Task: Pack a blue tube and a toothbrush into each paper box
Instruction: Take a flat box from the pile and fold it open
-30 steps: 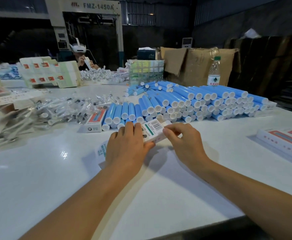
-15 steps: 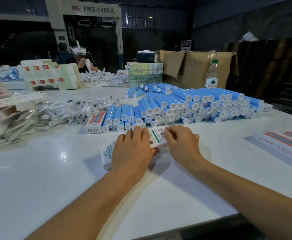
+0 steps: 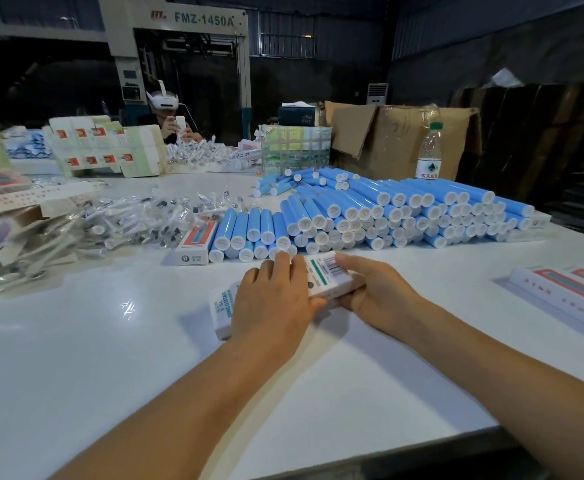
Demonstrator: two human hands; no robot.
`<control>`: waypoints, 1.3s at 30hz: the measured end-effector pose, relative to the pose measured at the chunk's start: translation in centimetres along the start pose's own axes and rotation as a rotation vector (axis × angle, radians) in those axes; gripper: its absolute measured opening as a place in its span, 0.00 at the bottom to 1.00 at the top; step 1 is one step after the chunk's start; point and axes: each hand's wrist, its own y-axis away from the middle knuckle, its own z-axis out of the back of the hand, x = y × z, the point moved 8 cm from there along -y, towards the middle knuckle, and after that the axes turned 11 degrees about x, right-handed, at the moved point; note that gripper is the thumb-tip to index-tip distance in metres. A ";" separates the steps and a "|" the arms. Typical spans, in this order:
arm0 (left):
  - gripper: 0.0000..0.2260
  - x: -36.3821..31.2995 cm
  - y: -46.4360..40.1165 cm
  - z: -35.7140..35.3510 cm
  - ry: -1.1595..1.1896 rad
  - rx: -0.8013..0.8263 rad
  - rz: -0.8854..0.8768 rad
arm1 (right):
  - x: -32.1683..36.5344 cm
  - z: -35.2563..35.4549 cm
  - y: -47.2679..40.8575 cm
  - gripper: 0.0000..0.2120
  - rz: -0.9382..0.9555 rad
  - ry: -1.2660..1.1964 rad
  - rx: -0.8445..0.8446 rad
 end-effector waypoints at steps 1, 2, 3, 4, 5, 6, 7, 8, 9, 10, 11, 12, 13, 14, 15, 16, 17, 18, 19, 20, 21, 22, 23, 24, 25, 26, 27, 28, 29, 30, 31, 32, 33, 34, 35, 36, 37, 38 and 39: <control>0.28 0.0 -0.1 -0.2 -0.004 0.013 -0.007 | -0.1 -0.1 -0.1 0.09 -0.003 -0.020 0.006; 0.27 -0.1 -0.1 -0.4 -0.010 0.018 -0.016 | -0.1 0.1 -0.2 0.07 0.014 -0.007 -0.002; 0.26 -0.3 -0.1 -0.5 -0.021 0.020 -0.026 | 0.0 0.2 -0.3 0.05 0.048 0.046 -0.021; 0.25 -0.5 -0.1 -0.5 -0.035 0.025 -0.036 | 0.3 0.2 -0.2 0.04 0.096 0.176 -0.049; 0.25 -0.7 -0.1 -0.6 -0.045 0.031 -0.044 | 0.8 0.1 0.0 0.05 0.152 0.395 -0.089; 0.26 -0.8 0.0 -0.5 -0.052 0.036 -0.047 | 1.3 -0.4 0.4 0.08 0.209 0.648 -0.124; 0.26 -0.9 0.0 -0.4 -0.057 0.036 -0.045 | 1.5 -1.1 0.7 0.10 0.258 0.861 -0.154; 0.26 -1.0 0.1 -0.2 -0.062 0.030 -0.040 | 1.7 -1.6 1.0 0.11 0.298 0.999 -0.182; 0.26 -1.1 0.1 -0.1 -0.068 0.025 -0.036 | 1.7 -2.0 1.2 0.11 0.325 1.066 -0.190; 0.24 -1.2 0.2 -0.1 -0.070 0.027 -0.033 | 1.6 -2.2 1.2 0.10 0.344 1.104 -0.188; 0.23 -1.2 0.2 -0.1 -0.068 0.030 -0.030 | 1.6 -2.5 1.3 0.09 0.344 1.134 -0.178; 0.22 -1.2 0.2 -0.2 -0.062 0.029 -0.027 | 1.5 -2.6 1.3 0.09 0.351 1.129 -0.165; 0.22 -1.1 0.2 -0.2 -0.058 0.028 -0.024 | 1.5 -2.6 1.3 0.10 0.353 1.077 -0.142; 0.24 -0.9 0.2 -0.1 -0.050 0.027 -0.021 | 1.4 -2.4 1.3 0.13 0.345 0.928 -0.109; 0.26 -0.7 0.2 -0.1 -0.039 0.023 -0.018 | 1.1 -2.2 1.1 0.16 0.306 0.712 -0.055; 0.27 -0.5 0.1 0.0 -0.026 0.013 -0.015 | 0.8 -2.0 0.7 0.18 0.251 0.502 0.004; 0.27 -0.3 0.1 0.0 -0.017 0.000 -0.013 | 0.6 -1.9 0.5 0.18 0.209 0.344 0.059; 0.27 -0.1 0.1 0.0 -0.011 -0.011 -0.016 | 0.7 -1.7 0.3 0.17 0.192 0.262 0.096; 0.27 0.0 0.1 0.0 -0.002 -0.018 -0.019 | 0.8 -1.5 0.3 0.15 0.189 0.222 0.117; 0.27 0.1 0.2 0.0 0.010 -0.023 -0.020 | 0.9 -1.4 0.2 0.14 0.193 0.215 0.123; 0.27 0.2 0.2 0.1 0.023 -0.025 -0.017 | 0.9 -1.2 0.2 0.14 0.195 0.217 0.114; 0.27 0.3 0.2 0.2 0.034 -0.030 -0.014 | 0.9 -1.1 0.2 0.15 0.206 0.231 0.102; 0.27 0.4 0.2 0.3 0.042 -0.034 -0.012 | 1.0 -1.0 0.2 0.17 0.219 0.239 0.093; 0.27 0.5 0.2 0.3 0.044 -0.037 -0.010 | 1.0 -1.0 0.2 0.18 0.230 0.243 0.089; 0.28 0.6 0.3 0.4 0.046 -0.039 -0.007 | 1.2 -1.0 0.2 0.18 0.240 0.238 0.084; 0.28 0.7 0.3 0.4 0.048 -0.039 -0.004 | 1.3 -0.9 0.3 0.18 0.248 0.230 0.079; 0.28 0.8 0.3 0.4 0.050 -0.037 -0.002 | 1.4 -1.0 0.3 0.18 0.254 0.227 0.084; 0.29 0.8 0.3 0.3 0.048 -0.033 -0.002 | 1.4 -1.1 0.5 0.19 0.258 0.235 0.096; 0.29 0.8 0.3 0.3 0.042 -0.029 -0.006 | 1.4 -1.2 0.6 0.21 0.262 0.252 0.107; 0.29 0.8 0.4 0.2 0.039 -0.027 -0.011 | 1.4 -1.3 0.7 0.23 0.264 0.273 0.112; 0.29 0.8 0.4 0.2 0.035 -0.026 -0.016 | 1.3 -1.3 0.7 0.25 0.267 0.294 0.111; 0.29 0.8 0.4 0.1 0.031 -0.026 -0.019 | 1.3 -1.3 0.7 0.24 0.268 0.309 0.102; 0.29 0.8 0.4 0.1 0.025 -0.025 -0.023 | 1.2 -1.2 0.7 0.23 0.268 0.316 0.092; 0.29 0.7 0.3 0.1 0.019 -0.026 -0.027 | 1.2 -1.0 0.5 0.21 0.265 0.316 0.080; 0.29 0.7 0.3 0.1 0.015 -0.029 -0.031 | 1.1 -0.8 0.4 0.20 0.260 0.310 0.070; 0.29 0.6 0.3 0.1 0.010 -0.032 -0.033 | 1.0 -0.7 0.3 0.19 0.254 0.300 0.067; 0.29 0.6 0.3 0.2 0.008 -0.035 -0.032 | 1.0 -0.8 0.2 0.19 0.251 0.287 0.075; 0.28 0.6 0.3 0.2 0.008 -0.038 -0.029 | 1.1 -0.9 0.2 0.20 0.248 0.278 0.095; 0.28 0.6 0.2 0.2 0.011 -0.041 -0.023 | 1.0 -1.2 0.1 0.20 0.245 0.272 0.120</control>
